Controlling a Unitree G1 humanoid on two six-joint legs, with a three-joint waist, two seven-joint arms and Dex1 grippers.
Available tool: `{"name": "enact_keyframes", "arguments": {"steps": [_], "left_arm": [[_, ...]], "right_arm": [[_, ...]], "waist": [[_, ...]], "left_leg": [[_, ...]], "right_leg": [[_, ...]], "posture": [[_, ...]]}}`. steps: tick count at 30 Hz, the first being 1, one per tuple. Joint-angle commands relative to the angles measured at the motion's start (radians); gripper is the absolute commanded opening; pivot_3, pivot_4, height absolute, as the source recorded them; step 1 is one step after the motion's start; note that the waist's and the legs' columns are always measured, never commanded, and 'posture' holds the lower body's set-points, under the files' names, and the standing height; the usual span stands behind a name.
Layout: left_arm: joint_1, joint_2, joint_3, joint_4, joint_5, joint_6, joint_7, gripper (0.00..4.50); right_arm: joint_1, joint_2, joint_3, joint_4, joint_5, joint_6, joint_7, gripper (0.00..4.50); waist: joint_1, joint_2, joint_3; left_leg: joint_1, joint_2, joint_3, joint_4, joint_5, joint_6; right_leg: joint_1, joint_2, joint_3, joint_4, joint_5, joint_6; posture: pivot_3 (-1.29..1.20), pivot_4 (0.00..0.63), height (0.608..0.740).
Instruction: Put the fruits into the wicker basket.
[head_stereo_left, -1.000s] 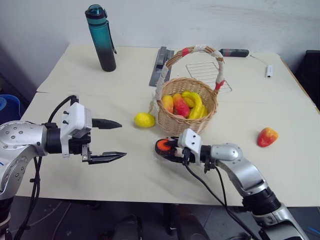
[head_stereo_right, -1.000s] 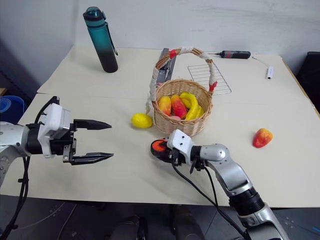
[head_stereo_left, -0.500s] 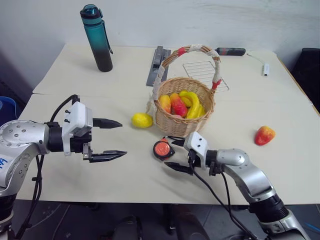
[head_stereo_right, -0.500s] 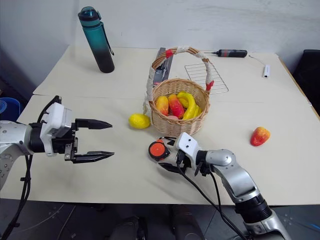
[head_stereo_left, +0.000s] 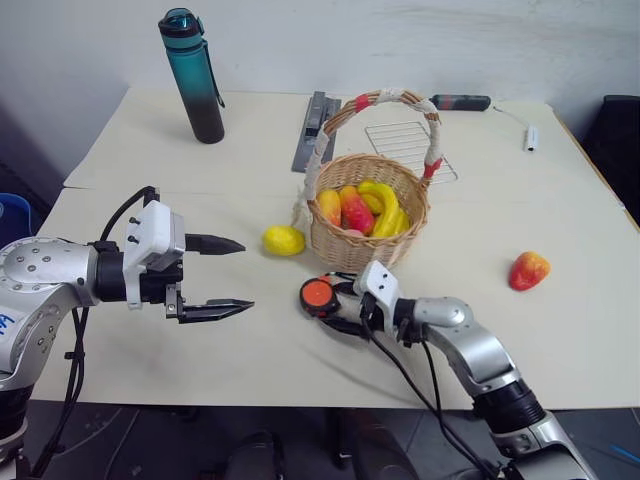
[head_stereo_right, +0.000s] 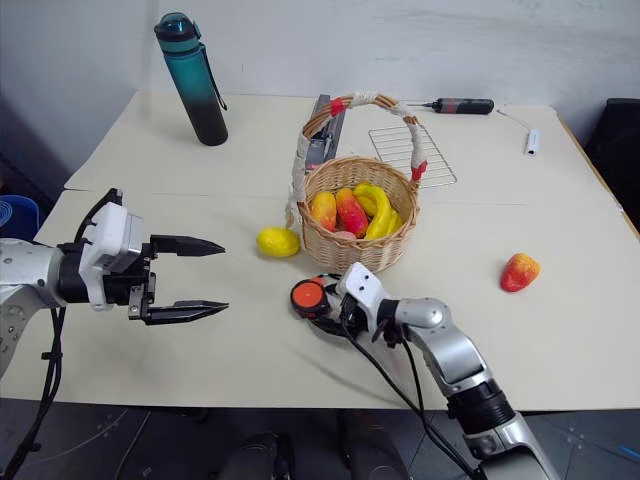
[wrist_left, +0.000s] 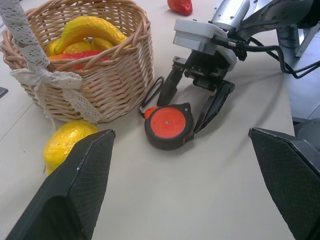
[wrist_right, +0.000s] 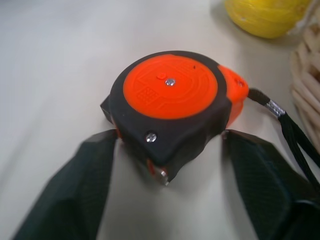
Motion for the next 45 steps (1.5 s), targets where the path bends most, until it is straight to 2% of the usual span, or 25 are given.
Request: {"name": "enact_keyframes", "arguments": {"steps": [1, 2, 3, 7, 14, 17, 22, 26, 30, 33, 36, 41, 45], "left_arm": [[-0.015, 0.001, 0.009, -0.023, -0.017, -0.004, -0.01, 4.5], [-0.017, -0.001, 0.005, -0.025, -0.018, -0.004, -0.011, 4.5], [-0.018, -0.003, 0.001, -0.027, -0.019, -0.003, -0.012, 4.5], [-0.032, -0.017, -0.021, -0.021, -0.014, -0.012, -0.011, 4.5], [-0.077, -0.041, -0.056, 0.006, 0.003, -0.025, -0.01, 4.5], [-0.087, -0.049, -0.059, -0.012, -0.021, -0.009, -0.009, 4.5], [-0.132, -0.071, -0.08, -0.052, -0.085, 0.034, -0.022, 4.5], [-0.201, -0.102, -0.103, -0.058, -0.138, 0.067, -0.033, 4.5], [-0.254, -0.141, -0.131, -0.062, -0.152, 0.069, -0.035, 4.5], [-0.28, -0.168, -0.148, -0.064, -0.153, 0.068, -0.028, 4.5], [-0.296, -0.19, -0.161, -0.063, -0.148, 0.067, -0.021, 4.5], [-0.315, -0.217, -0.177, -0.06, -0.13, 0.058, -0.006, 4.5], [-0.318, -0.225, -0.176, -0.05, -0.12, 0.049, 0.002, 4.5]], "right_arm": [[0.017, -0.015, -0.029, -0.074, 0.052, -0.009, 0.036, 2.17], [0.025, -0.024, -0.043, -0.095, 0.071, -0.002, 0.047, 1.95], [0.035, -0.036, -0.061, -0.124, 0.094, 0.008, 0.059, 1.93], [0.072, -0.089, -0.127, -0.218, 0.174, 0.058, 0.084, 1.93], [0.108, -0.133, -0.129, -0.274, 0.188, 0.07, 0.082, 1.93], [0.127, -0.161, -0.187, -0.318, 0.224, 0.097, 0.072, 1.93], [0.228, -0.286, -0.417, -0.438, 0.361, 0.199, 0.063, 1.93], [0.339, -0.392, -0.727, -0.468, 0.51, 0.318, 0.053, 1.93], [0.399, -0.452, -0.981, -0.381, 0.564, 0.386, 0.016, 1.93], [0.404, -0.472, -1.074, -0.243, 0.513, 0.379, -0.053, 1.93], [0.357, -0.466, -1.061, -0.083, 0.433, 0.369, -0.177, 1.93], [0.303, -0.442, -0.931, 0.172, 0.244, 0.188, -0.278, 1.93], [0.209, -0.412, -0.906, 0.365, 0.172, 0.102, -0.391, 1.93]], "waist": [[0.0, 0.0, 0.0], [0.0, 0.0, 0.0], [0.001, 0.0, 0.0], [0.003, 0.0, 0.0], [0.0, 0.0, 0.0], [0.003, 0.001, 0.0], [0.022, 0.001, 0.001], [0.036, 0.001, 0.001], [0.036, 0.001, 0.001], [0.028, 0.001, 0.001], [0.023, 0.001, 0.001], [0.02, 0.002, 0.001], [0.011, 0.004, 0.001]], "left_leg": [[0.0, 0.0, 0.0, 0.0, 0.0, 0.0], [0.0, 0.0, 0.0, 0.0, 0.0, 0.0], [0.0, 0.0, 0.0, 0.0, 0.0, 0.0], [-0.001, 0.0, -0.001, 0.0, 0.0, 0.0], [0.0, 0.0, -0.001, 0.0, 0.0, 0.0], [0.0, 0.0, -0.001, 0.0, 0.0, 0.0], [-0.002, 0.0, -0.002, 0.001, -0.001, 0.001], [-0.002, 0.0, -0.002, 0.001, -0.001, 0.001], [-0.003, -0.001, -0.003, 0.002, -0.001, 0.002], [-0.003, -0.001, -0.003, 0.002, -0.001, 0.002], [-0.002, -0.001, -0.002, 0.002, 0.0, 0.003], [-0.001, -0.002, 0.0, 0.002, 0.002, 0.003], [-0.001, -0.002, 0.001, 0.002, 0.002, 0.003]], "right_leg": [[0.0, 0.0, 0.0, 0.0, 0.0, 0.0], [0.0, 0.0, 0.0, 0.0, 0.0, 0.0], [0.0, 0.0, 0.0, 0.0, 0.0, 0.0], [0.0, 0.0, -0.001, 0.0, 0.0, 0.0], [0.0, 0.0, -0.001, 0.0, 0.0, 0.0], [0.0, 0.0, -0.001, 0.0, 0.0, 0.0], [0.0, 0.0, -0.002, -0.002, 0.0, 0.001], [0.001, 0.0, -0.002, -0.004, 0.001, 0.002], [0.002, 0.0, -0.002, -0.004, 0.002, 0.003], [0.002, 0.0, -0.001, -0.004, 0.002, 0.004], [0.003, 0.001, 0.001, -0.004, 0.002, 0.004], [0.002, 0.002, 0.006, -0.005, 0.002, 0.005], [0.002, 0.003, 0.008, -0.004, 0.003, 0.006]], "posture": [[0.0, 0.15, 0.74], [0.0, 0.15, 0.74], [0.0, 0.15, 0.74], [0.0, 0.15, 0.74], [0.0, 0.15, 0.74], [0.0, 0.15, 0.74], [0.0, 0.15, 0.74], [0.0, 0.15, 0.74], [0.0, 0.15, 0.74], [0.0, 0.15, 0.74], [0.0, 0.15, 0.74], [0.0, 0.15, 0.74], [0.0, 0.15, 0.74]]}}
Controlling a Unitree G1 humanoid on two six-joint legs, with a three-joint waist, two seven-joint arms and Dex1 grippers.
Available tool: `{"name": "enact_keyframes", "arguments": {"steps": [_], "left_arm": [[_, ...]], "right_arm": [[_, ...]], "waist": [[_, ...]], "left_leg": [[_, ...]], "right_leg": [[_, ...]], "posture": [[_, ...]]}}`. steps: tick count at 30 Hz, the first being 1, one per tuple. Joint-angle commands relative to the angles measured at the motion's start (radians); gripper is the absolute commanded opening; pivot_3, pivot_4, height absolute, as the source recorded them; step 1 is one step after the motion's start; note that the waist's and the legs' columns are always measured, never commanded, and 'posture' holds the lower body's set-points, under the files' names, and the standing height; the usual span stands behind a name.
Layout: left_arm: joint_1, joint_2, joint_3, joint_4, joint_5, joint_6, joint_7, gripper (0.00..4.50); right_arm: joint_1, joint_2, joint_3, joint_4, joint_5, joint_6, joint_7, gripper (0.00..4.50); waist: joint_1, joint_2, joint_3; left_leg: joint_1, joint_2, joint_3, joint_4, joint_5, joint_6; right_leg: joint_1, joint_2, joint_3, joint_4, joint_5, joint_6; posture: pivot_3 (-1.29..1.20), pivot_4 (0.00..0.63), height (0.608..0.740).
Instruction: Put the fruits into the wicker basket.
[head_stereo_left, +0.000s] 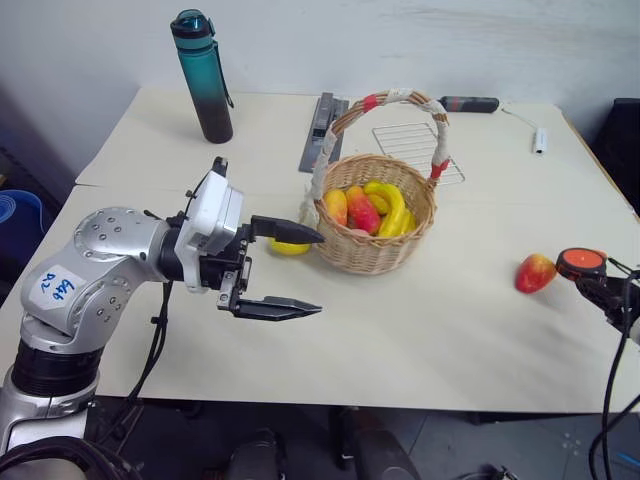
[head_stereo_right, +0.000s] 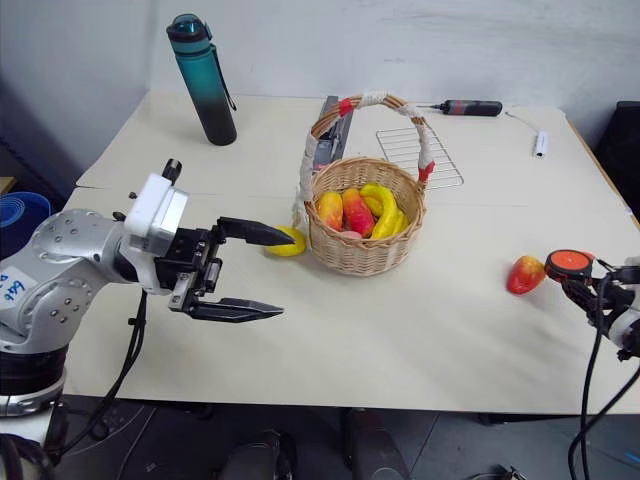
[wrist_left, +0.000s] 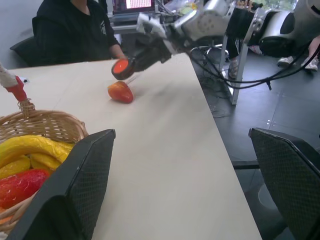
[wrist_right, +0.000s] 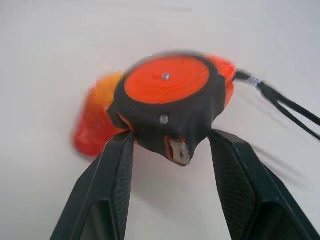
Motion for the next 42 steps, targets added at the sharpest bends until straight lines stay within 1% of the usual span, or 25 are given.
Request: {"name": "enact_keyframes", "arguments": {"steps": [1, 4, 5, 9, 10, 11, 14, 16, 19, 22, 25, 28, 31, 33, 35, 37, 40, 42], "left_arm": [[-0.02, -0.003, 0.015, -0.014, 0.007, -0.02, 0.009, 4.5], [-0.014, 0.0, 0.022, -0.007, 0.011, -0.026, 0.012, 4.5], [-0.013, 0.002, 0.023, -0.005, 0.012, -0.028, 0.012, 4.5], [-0.012, 0.005, 0.027, 0.003, 0.017, -0.033, 0.01, 4.5], [-0.012, 0.006, 0.027, 0.006, 0.018, -0.034, 0.009, 4.5], [-0.012, 0.005, 0.026, 0.008, 0.02, -0.036, 0.007, 4.5], [-0.009, 0.007, 0.027, 0.014, 0.027, -0.041, 0.004, 4.5], [0.001, 0.016, 0.037, 0.019, 0.031, -0.041, 0.004, 4.5], [0.029, 0.048, 0.078, 0.045, 0.041, -0.037, 0.004, 4.5], [0.069, 0.091, 0.131, 0.084, 0.055, -0.043, 0.002, 4.5], [0.118, 0.137, 0.178, 0.127, 0.075, -0.035, 0.006, 4.5], [0.169, 0.187, 0.219, 0.156, 0.084, -0.039, -0.027, 4.5], [0.212, 0.248, 0.281, 0.181, 0.071, -0.034, -0.074, 4.5], [0.25, 0.292, 0.305, 0.195, 0.071, -0.048, -0.138, 4.5], [0.234, 0.294, 0.273, 0.25, 0.123, -0.1, -0.137, 4.5], [0.177, 0.268, 0.219, 0.313, 0.17, -0.137, -0.122, 4.5], [0.109, 0.231, 0.155, 0.372, 0.213, -0.176, -0.133, 4.5], [0.019, 0.174, 0.05, 0.44, 0.31, -0.253, -0.13, 4.5]], "right_arm": [[-0.055, 0.005, 0.0, 0.128, -0.064, -0.09, -0.096, 1.93], [-0.074, 0.01, 0.018, 0.2, -0.087, -0.126, -0.115, 1.93], [-0.075, 0.013, 0.015, 0.204, -0.077, -0.123, -0.107, 2.63], [-0.05, 0.003, -0.002, 0.203, -0.055, -0.131, -0.076, 3.9], [-0.039, -0.004, -0.009, 0.198, -0.054, -0.13, -0.071, 4.3], [-0.027, -0.011, -0.013, 0.192, -0.054, -0.13, -0.066, 4.47], [0.047, -0.053, -0.009, 0.136, -0.065, -0.137, -0.005, 4.47], [0.127, -0.098, -0.03, 0.047, -0.043, -0.136, 0.094, 4.47], [0.27, -0.192, -0.109, -0.103, 0.015, -0.119, 0.301, 4.47], [0.304, -0.28, -0.183, -0.199, 0.073, -0.046, 0.41, 4.47], [0.202, -0.366, -0.225, -0.31, 0.25, 0.144, 0.468, 4.47], [0.104, -0.385, -0.202, -0.442, 0.432, 0.3, 0.475, 4.47], [0.045, -0.373, -0.15, -0.611, 0.598, 0.37, 0.479, 4.47], [0.009, -0.355, -0.075, -0.712, 0.647, 0.359, 0.459, 4.47], [-0.055, -0.331, 0.01, -0.778, 0.686, 0.345, 0.41, 4.47], [-0.108, -0.312, 0.069, -0.81, 0.703, 0.334, 0.372, 4.47], [-0.141, -0.3, 0.104, -0.818, 0.712, 0.334, 0.348, 4.47], [-0.135, -0.297, 0.108, -0.823, 0.7, 0.322, 0.349, 4.47]], "waist": [[-0.004, 0.0, 0.0], [-0.011, 0.001, 0.0], [-0.012, 0.001, 0.0], [-0.016, 0.002, 0.0], [-0.016, 0.002, 0.0], [-0.015, 0.002, 0.0], [-0.014, 0.004, 0.0], [-0.014, 0.007, 0.001], [-0.014, 0.01, 0.001], [-0.024, 0.01, 0.002], [-0.039, 0.009, 0.002], [-0.038, 0.007, 0.003], [-0.028, 0.005, 0.004], [-0.022, 0.005, 0.004], [-0.015, 0.006, 0.005], [-0.003, 0.006, 0.005], [0.016, 0.006, 0.005], [0.03, 0.006, 0.005]], "left_leg": [[0.0, 0.0, 0.0, 0.0, 0.0, 0.0], [0.0, 0.0, 0.0, -0.001, 0.001, -0.001], [0.0, 0.0, 0.0, -0.001, 0.001, -0.001], [0.0, 0.0, 0.0, -0.001, 0.001, -0.002], [0.0, 0.0, 0.0, -0.001, 0.001, -0.002], [0.001, 0.0, 0.0, -0.002, 0.001, -0.002], [0.001, 0.0, 0.0, -0.002, 0.001, -0.002], [0.001, 0.0, 0.0, -0.002, 0.001, -0.002], [0.001, 0.0, 0.0, -0.002, 0.001, -0.001], [0.002, 0.001, 0.002, -0.002, 0.001, -0.002], [0.003, 0.002, 0.002, -0.003, 0.001, -0.003], [0.003, 0.003, 0.0, -0.003, 0.002, -0.004], [0.002, 0.003, -0.002, -0.004, 0.001, -0.005], [0.001, 0.004, -0.003, -0.004, -0.001, -0.005], [0.001, 0.004, -0.002, -0.004, -0.004, -0.004], [0.0, 0.002, -0.002, -0.003, -0.006, -0.001], [-0.003, 0.001, -0.001, -0.001, -0.007, 0.002], [-0.005, 0.001, -0.002, 0.0, -0.008, 0.002]], "right_leg": [[0.0, 0.0, 0.0, 0.0, 0.0, 0.0], [0.0, 0.001, 0.0, 0.0, 0.0, 0.0], [0.0, 0.001, 0.0, 0.0, 0.0, 0.0], [0.0, 0.001, 0.001, 0.0, 0.0, 0.001], [0.0, 0.001, 0.001, 0.0, 0.0, 0.001], [0.0, 0.001, 0.001, 0.0, 0.0, 0.001], [0.0, 0.001, 0.001, 0.0, 0.0, 0.001], [0.0, 0.001, 0.001, 0.0, 0.0, 0.002], [0.0, 0.001, 0.002, 0.0, -0.001, 0.003], [0.001, 0.002, 0.003, 0.0, -0.001, 0.004], [0.001, 0.003, 0.003, 0.0, -0.001, 0.004], [0.001, 0.004, 0.002, 0.001, -0.001, 0.001], [0.0, 0.004, 0.0, 0.0, -0.003, -0.001], [-0.001, 0.004, -0.001, 0.0, -0.004, -0.001], [-0.002, 0.003, -0.002, 0.0, -0.004, -0.001], [-0.002, -0.001, -0.004, -0.001, -0.005, 0.0], [-0.003, -0.004, -0.006, -0.003, -0.004, 0.001], [-0.003, -0.005, -0.008, -0.005, -0.004, 0.002]], "posture": [[0.0, 0.15, 0.74], [0.0, 0.15, 0.74], [0.0, 0.15, 0.74], [0.0, 0.15, 0.74], [0.0, 0.15, 0.74], [0.0, 0.15, 0.74], [0.0, 0.15, 0.74], [0.0, 0.15, 0.74], [0.0, 0.15, 0.74], [0.0, 0.15, 0.74], [0.0, 0.15, 0.74], [0.0, 0.15, 0.74], [0.0, 0.15, 0.74], [0.0, 0.15, 0.74], [0.0, 0.15, 0.74], [0.0, 0.15, 0.74], [0.0, 0.15, 0.74], [0.0, 0.15, 0.74]]}}
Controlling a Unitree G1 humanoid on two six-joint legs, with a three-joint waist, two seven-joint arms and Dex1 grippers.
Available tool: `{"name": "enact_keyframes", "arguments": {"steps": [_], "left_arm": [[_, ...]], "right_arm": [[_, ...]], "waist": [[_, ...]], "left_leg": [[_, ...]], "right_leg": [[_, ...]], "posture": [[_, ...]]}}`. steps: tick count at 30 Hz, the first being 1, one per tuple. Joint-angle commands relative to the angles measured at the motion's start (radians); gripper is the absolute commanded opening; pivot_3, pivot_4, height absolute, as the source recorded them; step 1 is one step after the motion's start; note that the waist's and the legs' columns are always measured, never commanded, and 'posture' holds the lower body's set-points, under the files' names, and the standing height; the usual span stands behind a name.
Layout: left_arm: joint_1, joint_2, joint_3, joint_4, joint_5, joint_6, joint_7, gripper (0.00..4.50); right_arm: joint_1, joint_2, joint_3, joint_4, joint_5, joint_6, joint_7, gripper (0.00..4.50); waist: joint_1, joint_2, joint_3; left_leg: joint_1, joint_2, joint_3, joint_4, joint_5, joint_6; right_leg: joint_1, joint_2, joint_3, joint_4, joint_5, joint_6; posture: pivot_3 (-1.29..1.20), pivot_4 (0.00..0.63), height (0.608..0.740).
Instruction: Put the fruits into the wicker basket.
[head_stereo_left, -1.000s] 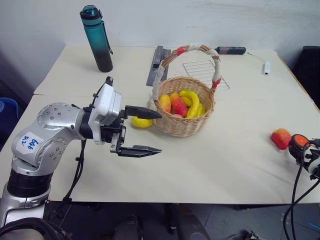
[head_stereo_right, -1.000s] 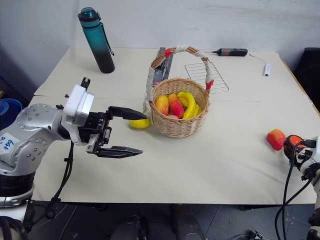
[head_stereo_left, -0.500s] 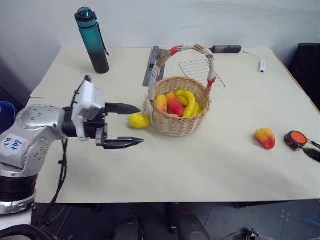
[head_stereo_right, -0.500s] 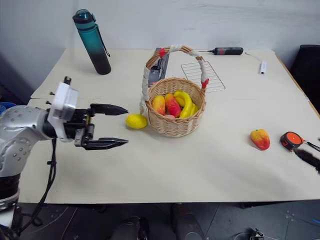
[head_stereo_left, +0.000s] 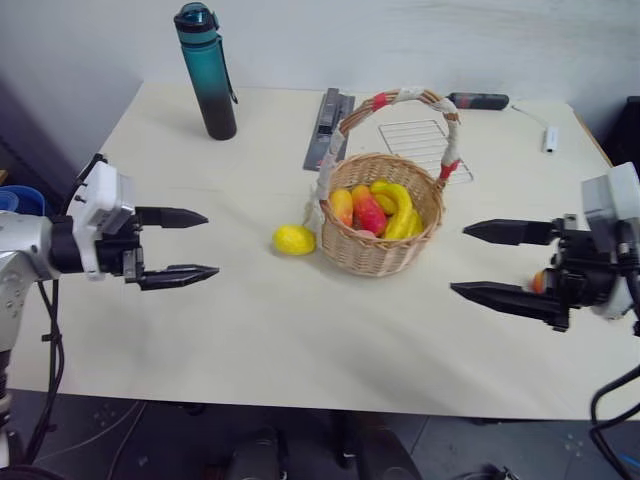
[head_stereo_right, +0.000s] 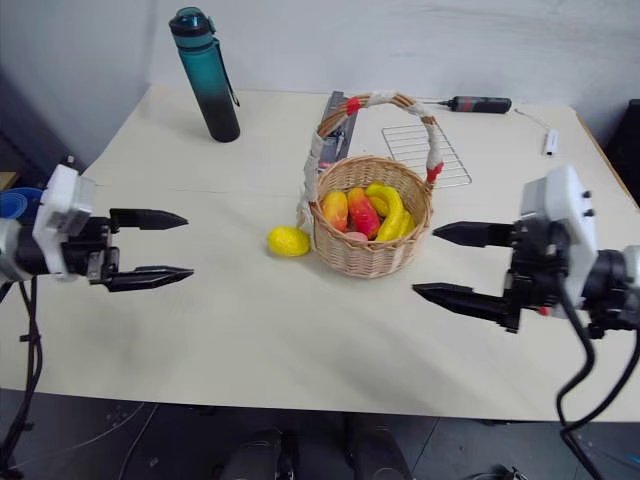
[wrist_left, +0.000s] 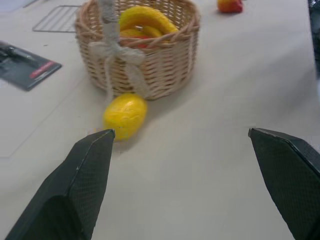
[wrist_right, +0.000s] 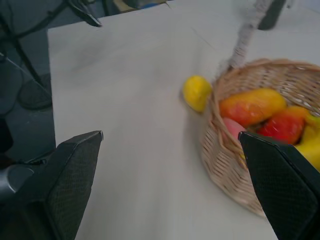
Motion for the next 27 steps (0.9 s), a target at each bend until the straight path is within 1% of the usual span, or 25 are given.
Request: {"name": "enact_keyframes", "arguments": {"steps": [1, 3, 5, 8, 14, 17, 21, 22, 24, 27], "left_arm": [[-0.141, -0.076, -0.147, 0.104, 0.157, -0.145, 0.003, 4.5], [-0.231, -0.137, -0.23, 0.206, 0.255, -0.236, 0.003, 4.5], [-0.281, -0.172, -0.265, 0.279, 0.304, -0.292, -0.004, 4.5], [-0.411, -0.286, -0.337, 0.479, 0.382, -0.38, -0.005, 4.5], [-0.58, -0.441, -0.382, 0.824, 0.491, -0.53, 0.026, 4.5], [-0.616, -0.489, -0.398, 0.941, 0.537, -0.59, 0.024, 4.5], [-0.65, -0.528, -0.41, 1.051, 0.594, -0.635, 0.052, 4.5], [-0.656, -0.535, -0.412, 1.071, 0.607, -0.646, 0.063, 4.11], [-0.667, -0.545, -0.408, 1.101, 0.622, -0.662, 0.076, 3.64], [-0.673, -0.552, -0.396, 1.118, 0.63, -0.673, 0.074, 2.73]], "right_arm": [[0.0, 0.01, -0.009, -0.017, -0.005, -0.033, -0.007, 4.47], [0.013, 0.013, -0.01, -0.021, -0.015, -0.046, -0.007, 4.47], [0.02, 0.014, -0.01, -0.022, -0.021, -0.053, -0.008, 4.47], [0.04, 0.028, -0.011, -0.033, -0.047, -0.073, -0.032, 4.47], [0.087, 0.046, -0.036, -0.069, -0.056, -0.088, -0.058, 4.47], [0.113, 0.05, -0.053, -0.077, -0.07, -0.095, -0.07, 4.47], [0.132, 0.052, -0.067, -0.08, -0.075, -0.106, -0.081, 4.47], [0.133, 0.053, -0.068, -0.079, -0.076, -0.108, -0.085, 4.5], [0.129, 0.054, -0.065, -0.073, -0.082, -0.113, -0.092, 4.5], [0.127, 0.054, -0.061, -0.068, -0.087, -0.117, -0.097, 4.5]], "waist": [[0.015, 0.0, 0.0], [0.024, 0.0, 0.0], [0.024, 0.0, 0.0], [0.021, 0.0, 0.0], [0.016, 0.0, 0.0], [0.017, 0.0, 0.0], [0.018, 0.0, 0.0], [0.017, 0.0, 0.0], [0.018, 0.0, 0.0], [0.019, 0.0, 0.0]], "left_leg": [[-0.001, 0.0, 0.0, 0.001, 0.0, 0.0], [-0.005, 0.0, -0.001, 0.003, 0.0, -0.001], [-0.012, 0.001, -0.002, 0.008, 0.0, -0.001], [-0.014, 0.001, -0.001, 0.011, -0.002, 0.002], [-0.014, 0.001, 0.0, 0.015, -0.004, 0.006], [-0.013, 0.001, 0.0, 0.015, -0.003, 0.005], [-0.013, 0.001, 0.0, 0.015, -0.003, 0.005], [-0.013, 0.001, 0.0, 0.015, -0.003, 0.005], [-0.013, 0.001, 0.0, 0.015, -0.003, 0.006], [-0.013, 0.0, -0.001, 0.015, -0.003, 0.006]], "right_leg": [[0.0, 0.0, 0.0, -0.001, 0.0, 0.0], [-0.001, 0.0, -0.002, -0.001, 0.001, 0.001], [-0.005, 0.001, -0.003, 0.0, 0.001, 0.002], [-0.006, 0.001, -0.003, 0.001, 0.002, 0.003], [-0.007, 0.001, -0.001, 0.004, 0.003, 0.005], [-0.007, 0.002, -0.001, 0.006, 0.003, 0.005], [-0.007, 0.002, 0.0, 0.006, 0.003, 0.005], [-0.007, 0.002, 0.0, 0.006, 0.004, 0.005], [-0.007, 0.002, 0.0, 0.006, 0.004, 0.005], [-0.007, 0.002, 0.0, 0.006, 0.004, 0.006]], "posture": [[0.0, 0.15, 0.74], [0.0, 0.15, 0.74], [0.0, 0.15, 0.74], [0.0, 0.15, 0.74], [0.0, 0.15, 0.74], [0.0, 0.15, 0.74], [0.0, 0.15, 0.74], [0.0, 0.15, 0.74], [0.0, 0.15, 0.74], [0.0, 0.15, 0.74]]}}
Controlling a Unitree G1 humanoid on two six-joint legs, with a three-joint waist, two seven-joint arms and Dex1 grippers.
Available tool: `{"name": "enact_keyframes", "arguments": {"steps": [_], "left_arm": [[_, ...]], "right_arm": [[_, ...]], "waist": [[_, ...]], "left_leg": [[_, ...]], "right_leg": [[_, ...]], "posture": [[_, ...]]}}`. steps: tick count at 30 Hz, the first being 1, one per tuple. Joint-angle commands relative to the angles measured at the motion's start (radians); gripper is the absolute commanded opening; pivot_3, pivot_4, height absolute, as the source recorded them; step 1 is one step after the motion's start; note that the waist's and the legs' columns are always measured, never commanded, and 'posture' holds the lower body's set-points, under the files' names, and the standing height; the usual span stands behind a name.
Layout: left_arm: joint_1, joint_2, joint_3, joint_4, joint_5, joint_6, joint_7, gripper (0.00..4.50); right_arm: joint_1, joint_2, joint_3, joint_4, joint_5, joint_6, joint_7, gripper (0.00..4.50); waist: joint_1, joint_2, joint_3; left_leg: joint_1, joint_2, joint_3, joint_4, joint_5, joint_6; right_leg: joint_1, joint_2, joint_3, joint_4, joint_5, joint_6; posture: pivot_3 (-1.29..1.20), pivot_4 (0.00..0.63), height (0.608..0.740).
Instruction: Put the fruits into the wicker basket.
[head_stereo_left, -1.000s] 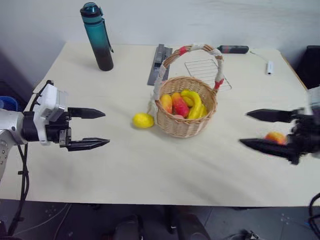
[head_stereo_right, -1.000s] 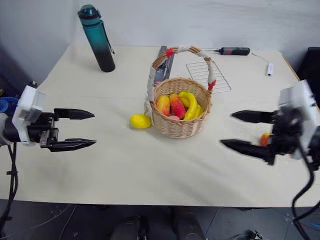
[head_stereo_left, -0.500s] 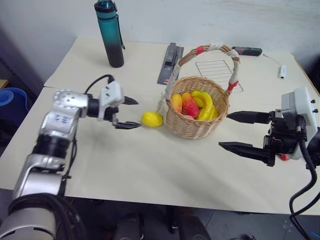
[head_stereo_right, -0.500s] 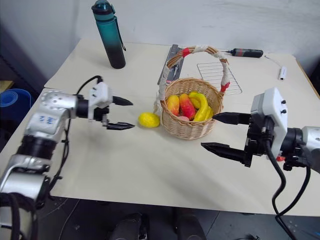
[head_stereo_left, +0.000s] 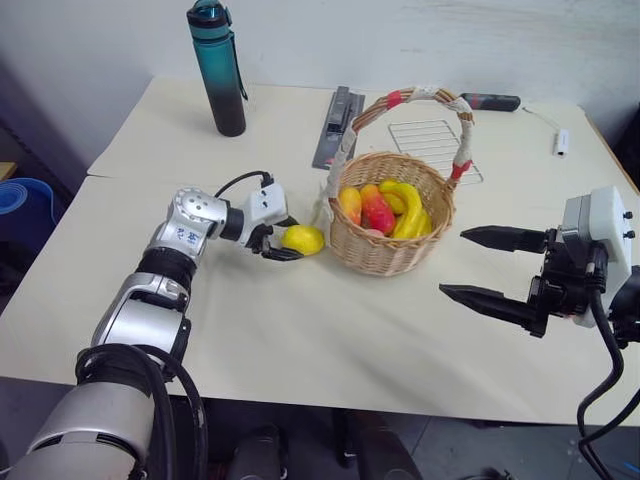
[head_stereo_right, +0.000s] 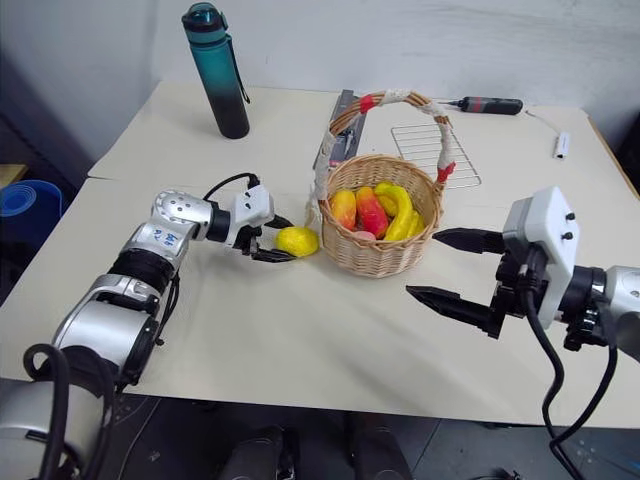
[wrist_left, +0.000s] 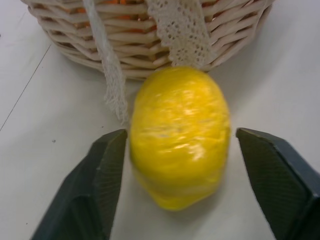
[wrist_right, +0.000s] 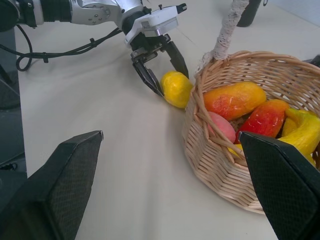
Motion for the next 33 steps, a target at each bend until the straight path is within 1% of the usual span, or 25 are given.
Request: {"name": "enact_keyframes", "arguments": {"steps": [1, 2, 3, 5, 6, 8, 10, 11, 12, 14, 16, 18, 20, 22, 23, 26, 27, 29, 31, 33], "left_arm": [[-0.029, 0.001, 0.02, -0.001, 0.009, -0.024, 0.002, 2.46], [-0.022, 0.006, 0.024, -0.014, 0.006, -0.025, -0.01, 2.3], [-0.013, 0.012, 0.029, -0.033, -0.002, -0.025, -0.03, 2.24], [0.017, 0.03, 0.043, -0.102, -0.032, -0.014, -0.095, 2.22], [0.047, 0.048, 0.053, -0.177, -0.058, 0.005, -0.136, 2.22], [0.116, 0.087, 0.076, -0.359, -0.118, 0.091, -0.206, 2.22], [0.204, 0.144, 0.106, -0.61, -0.199, 0.235, -0.252, 2.22], [0.25, 0.177, 0.128, -0.752, -0.255, 0.33, -0.262, 2.22], [0.289, 0.202, 0.154, -0.881, -0.312, 0.433, -0.251, 2.22], [0.334, 0.229, 0.195, -1.064, -0.404, 0.606, -0.204, 2.22], [0.338, 0.207, 0.232, -1.23, -0.473, 0.802, -0.07, 2.22], [0.303, 0.138, 0.234, -1.323, -0.484, 0.95, 0.089, 2.22], [0.251, 0.045, 0.185, -1.321, -0.406, 1.025, 0.265, 2.22], [0.195, -0.033, 0.114, -1.25, -0.311, 1.023, 0.394, 2.22], [0.179, -0.053, 0.093, -1.223, -0.287, 1.014, 0.424, 2.22], [0.108, -0.138, 0.013, -1.03, -0.159, 0.854, 0.544, 2.22], [0.092, -0.172, 0.01, -0.978, -0.153, 0.823, 0.561, 2.22], [0.06, -0.239, 0.01, -0.883, -0.158, 0.816, 0.58, 2.22], [0.042, -0.266, 0.012, -0.847, -0.168, 0.809, 0.563, 2.95], [0.028, -0.274, 0.048, -0.869, -0.214, 0.829, 0.529, 3.5]], "right_arm": [[-0.006, 0.006, -0.031, -0.012, -0.001, -0.024, -0.006, 4.5], [-0.007, 0.006, -0.031, -0.011, -0.001, -0.026, -0.007, 4.5], [-0.009, 0.006, -0.028, -0.009, -0.001, -0.029, -0.009, 4.5], [-0.016, 0.009, -0.02, -0.004, -0.004, -0.033, -0.015, 4.5], [-0.019, 0.011, -0.013, 0.0, -0.008, -0.035, -0.017, 4.5], [-0.015, 0.012, -0.01, 0.005, -0.015, -0.037, -0.014, 4.5], [-0.004, 0.013, -0.021, 0.012, -0.022, -0.037, -0.01, 4.5], [-0.004, 0.017, -0.024, 0.018, -0.029, -0.041, -0.016, 4.5], [-0.006, 0.024, -0.025, 0.023, -0.036, -0.043, -0.03, 4.5], [-0.012, 0.039, -0.023, 0.029, -0.041, -0.042, -0.058, 4.5], [-0.01, 0.056, -0.018, 0.025, -0.049, -0.042, -0.085, 4.5], [-0.003, 0.068, -0.019, 0.014, -0.05, -0.041, -0.098, 4.5], [0.003, 0.081, -0.023, 0.004, -0.053, -0.044, -0.119, 4.5], [-0.001, 0.108, -0.012, -0.004, -0.071, -0.046, -0.177, 4.5], [-0.003, 0.117, -0.006, -0.008, -0.08, -0.047, -0.195, 4.5], [0.007, 0.14, 0.011, -0.028, -0.093, -0.049, -0.226, 4.5], [0.011, 0.143, 0.017, -0.031, -0.1, -0.048, -0.235, 4.5], [0.025, 0.15, 0.035, -0.038, -0.133, -0.052, -0.253, 4.5], [0.032, 0.156, 0.038, -0.043, -0.142, -0.053, -0.263, 4.5], [0.04, 0.165, 0.027, -0.046, -0.139, -0.048, -0.274, 4.5]], "waist": [[0.0, 0.0, 0.0], [-0.001, 0.0, 0.0], [-0.001, 0.0, 0.0], [-0.001, 0.0, 0.0], [-0.004, 0.0, 0.0], [-0.005, 0.0, 0.0], [-0.005, 0.0, 0.0], [-0.005, 0.0, 0.0], [-0.006, 0.0, 0.0], [-0.004, 0.0, 0.0], [0.002, 0.0, 0.0], [0.005, 0.001, 0.0], [0.005, 0.0, 0.0], [0.003, 0.0, 0.0], [0.001, 0.0, 0.0], [-0.004, 0.001, -0.001], [-0.005, 0.002, -0.001], [-0.004, 0.002, -0.001], [-0.001, 0.002, -0.001], [-0.002, 0.002, -0.001]], "left_leg": [[0.0, 0.0, 0.0, 0.0, 0.0, 0.0], [0.0, 0.0, 0.0, 0.0, 0.0, 0.0], [0.0, 0.0, 0.0, 0.0, 0.0, 0.0], [0.0, 0.0, 0.0, 0.0, 0.0, 0.0], [0.0, 0.0, 0.0, 0.0, 0.0, 0.0], [0.0, 0.0, 0.0, 0.0, 0.0, 0.0], [0.001, 0.001, 0.001, -0.001, 0.0, -0.001], [0.001, 0.001, 0.0, 0.0, 0.001, -0.001], [0.0, 0.001, 0.0, 0.0, 0.001, -0.002], [0.0, 0.001, 0.0, 0.001, 0.001, -0.002], [0.0, 0.001, -0.001, 0.004, 0.001, -0.002], [0.001, 0.0, -0.006, 0.01, 0.001, -0.002], [0.004, -0.001, -0.01, 0.014, 0.0, 0.0], [0.004, -0.002, -0.01, 0.014, 0.002, 0.002], [0.004, -0.002, -0.01, 0.014, 0.002, 0.003], [0.004, -0.002, -0.01, 0.014, 0.002, 0.003], [0.003, -0.002, -0.01, 0.013, 0.002, 0.002], [0.003, -0.002, -0.009, 0.011, 0.002, 0.001], [0.002, -0.001, -0.01, 0.01, 0.002, 0.0], [0.001, -0.001, -0.009, 0.009, 0.002, 0.0]], "right_leg": [[0.0, 0.0, 0.0, 0.0, 0.0, 0.0], [0.0, 0.0, 0.0, 0.0, 0.0, 0.0], [0.0, 0.0, 0.0, 0.0, 0.0, 0.0], [0.0, 0.0, 0.0, 0.0, 0.0, 0.0], [0.0, 0.0, 0.0, 0.0, 0.0, 0.0], [0.0, 0.0, 0.0, 0.001, 0.0, 0.0], [-0.001, 0.0, 0.001, 0.002, 0.0, 0.0], [-0.001, 0.0, 0.0, 0.007, 0.0, -0.001], [-0.002, 0.0, 0.001, 0.008, 0.0, -0.001], [-0.002, 0.0, 0.0, 0.01, 0.0, -0.001], [-0.002, -0.001, 0.0, 0.009, -0.001, -0.001], [0.003, -0.001, -0.003, 0.009, -0.001, -0.001], [0.011, -0.001, -0.005, 0.007, 0.0, 0.001], [0.013, -0.002, -0.005, 0.003, 0.001, 0.003], [0.014, -0.001, -0.005, 0.001, 0.002, 0.003], [0.014, -0.001, -0.005, 0.001, 0.003, 0.003], [0.012, -0.001, -0.004, 0.001, 0.003, 0.003], [0.01, 0.0, -0.003, 0.004, 0.003, 0.002], [0.008, 0.001, -0.005, 0.005, 0.002, 0.0], [0.007, 0.001, -0.004, 0.005, 0.001, 0.0]], "posture": [[0.0, 0.15, 0.74], [0.0, 0.15, 0.74], [0.0, 0.15, 0.74], [0.0, 0.15, 0.74], [0.0, 0.15, 0.74], [0.0, 0.15, 0.74], [0.0, 0.15, 0.74], [0.0, 0.15, 0.74], [0.0, 0.15, 0.74], [0.0, 0.15, 0.74], [0.0, 0.15, 0.74], [0.0, 0.15, 0.74], [0.0, 0.15, 0.74], [0.0, 0.15, 0.74], [0.0, 0.15, 0.74], [0.0, 0.15, 0.74], [0.0, 0.15, 0.74], [0.0, 0.15, 0.74], [0.0, 0.15, 0.74], [0.0, 0.15, 0.74]]}}
